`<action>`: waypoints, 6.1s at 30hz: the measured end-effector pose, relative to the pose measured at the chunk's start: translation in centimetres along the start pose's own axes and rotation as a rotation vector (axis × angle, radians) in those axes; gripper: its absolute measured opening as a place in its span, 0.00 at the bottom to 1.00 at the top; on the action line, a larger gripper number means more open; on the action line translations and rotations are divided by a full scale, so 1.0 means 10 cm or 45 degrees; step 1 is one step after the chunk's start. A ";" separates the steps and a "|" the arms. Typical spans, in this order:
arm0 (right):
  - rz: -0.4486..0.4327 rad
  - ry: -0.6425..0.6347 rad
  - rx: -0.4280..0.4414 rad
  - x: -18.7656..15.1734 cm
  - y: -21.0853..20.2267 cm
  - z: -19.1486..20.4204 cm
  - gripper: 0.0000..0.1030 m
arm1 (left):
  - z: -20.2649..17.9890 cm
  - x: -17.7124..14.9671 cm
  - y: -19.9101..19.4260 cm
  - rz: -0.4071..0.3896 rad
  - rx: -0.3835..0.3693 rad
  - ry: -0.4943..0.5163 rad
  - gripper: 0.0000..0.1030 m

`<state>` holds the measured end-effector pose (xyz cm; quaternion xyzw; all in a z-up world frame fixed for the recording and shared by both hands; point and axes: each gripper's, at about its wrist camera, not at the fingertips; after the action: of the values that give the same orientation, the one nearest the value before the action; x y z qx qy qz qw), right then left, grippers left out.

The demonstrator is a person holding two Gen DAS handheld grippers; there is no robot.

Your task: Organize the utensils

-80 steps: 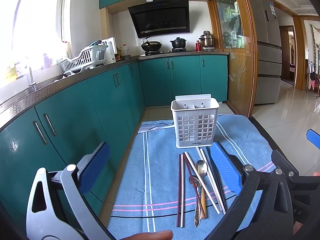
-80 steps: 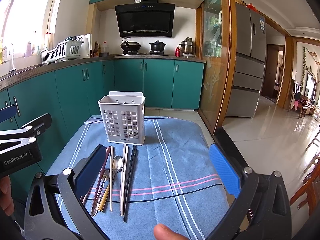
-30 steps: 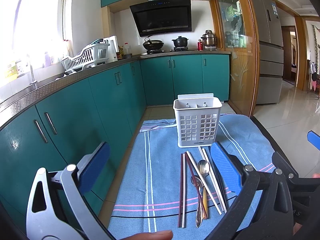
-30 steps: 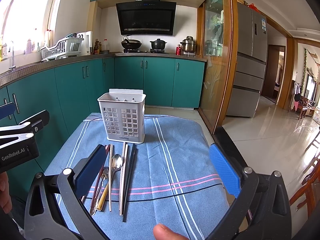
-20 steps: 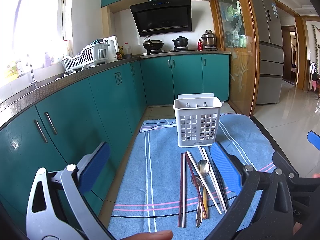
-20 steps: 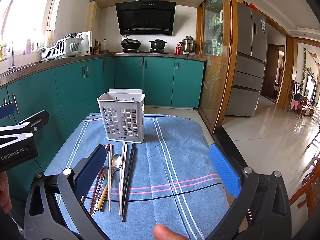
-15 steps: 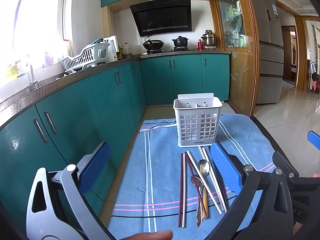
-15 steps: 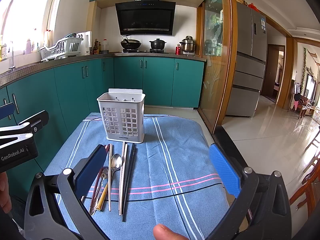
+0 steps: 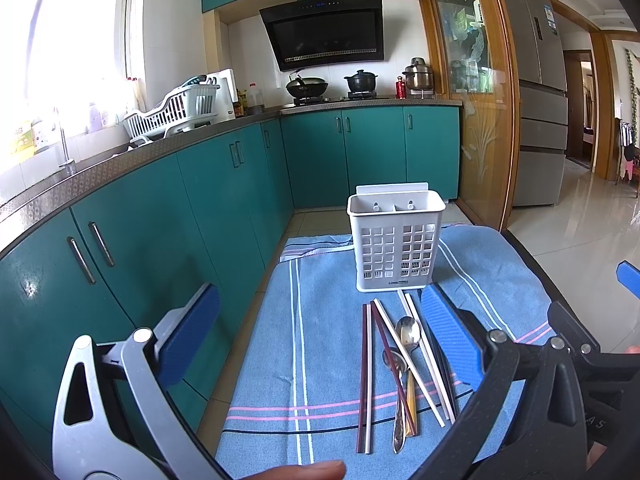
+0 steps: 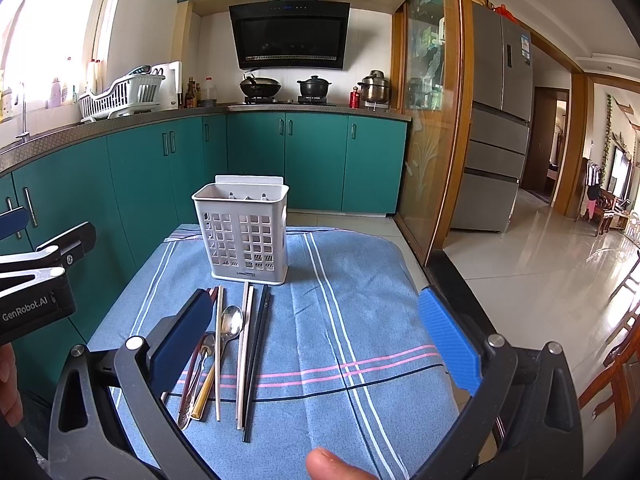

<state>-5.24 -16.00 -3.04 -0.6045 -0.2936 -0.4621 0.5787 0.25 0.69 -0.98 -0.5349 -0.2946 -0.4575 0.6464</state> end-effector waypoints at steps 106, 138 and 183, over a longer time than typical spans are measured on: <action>0.842 -0.090 0.088 -0.57 2.25 0.46 0.46 | -0.22 -0.73 2.77 0.697 -0.381 0.188 0.62; 0.845 -0.002 -0.100 -0.69 2.37 0.01 0.59 | -0.17 -0.63 2.61 0.699 -0.322 0.142 0.64; 0.815 0.118 -0.036 -0.81 2.01 -0.21 0.64 | -0.28 -0.73 2.48 0.761 -0.486 0.087 0.31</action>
<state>8.99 -19.76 -19.14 -0.6523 -0.0555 -0.2878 0.6990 19.47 0.26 -18.51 -0.6930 -0.0127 -0.3126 0.6495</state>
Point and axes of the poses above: each gripper's, at about its wrist camera, not at the fingertips, and y roughly the way its jaws point, z to its left, x to its top, and after that the axes turned 8 degrees about y, right-handed
